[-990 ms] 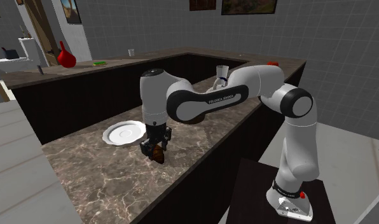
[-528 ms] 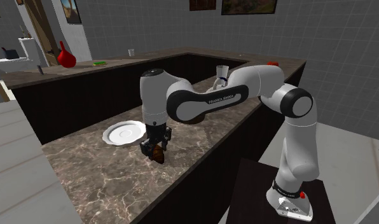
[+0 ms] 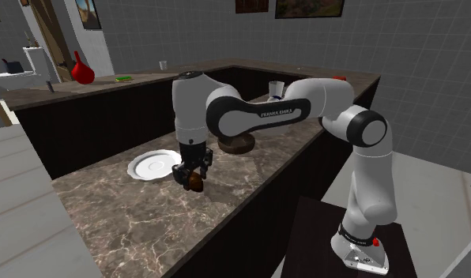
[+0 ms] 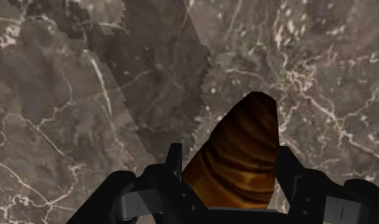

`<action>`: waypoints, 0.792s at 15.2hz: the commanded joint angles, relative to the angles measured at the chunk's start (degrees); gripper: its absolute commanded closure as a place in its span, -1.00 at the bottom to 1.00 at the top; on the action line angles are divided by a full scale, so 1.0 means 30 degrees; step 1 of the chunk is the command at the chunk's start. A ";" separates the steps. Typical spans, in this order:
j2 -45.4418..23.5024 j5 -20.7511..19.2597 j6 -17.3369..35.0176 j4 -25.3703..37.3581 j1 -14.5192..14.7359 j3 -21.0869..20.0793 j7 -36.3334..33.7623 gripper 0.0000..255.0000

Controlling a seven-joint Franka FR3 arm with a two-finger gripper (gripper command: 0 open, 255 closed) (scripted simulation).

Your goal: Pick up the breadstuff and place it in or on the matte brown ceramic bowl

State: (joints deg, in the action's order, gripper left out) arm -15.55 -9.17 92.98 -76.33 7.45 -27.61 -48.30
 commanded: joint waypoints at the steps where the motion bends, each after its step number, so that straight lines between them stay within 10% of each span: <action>1: -0.0270 -0.0127 -0.0707 0.0946 0.0159 -0.0019 -0.0031 1.00; 12: -0.2164 -0.1093 -0.4641 0.6657 0.1365 -0.0034 -0.0105 1.00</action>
State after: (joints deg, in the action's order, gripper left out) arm -21.18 -12.01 80.30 -58.40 11.05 -27.75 -48.62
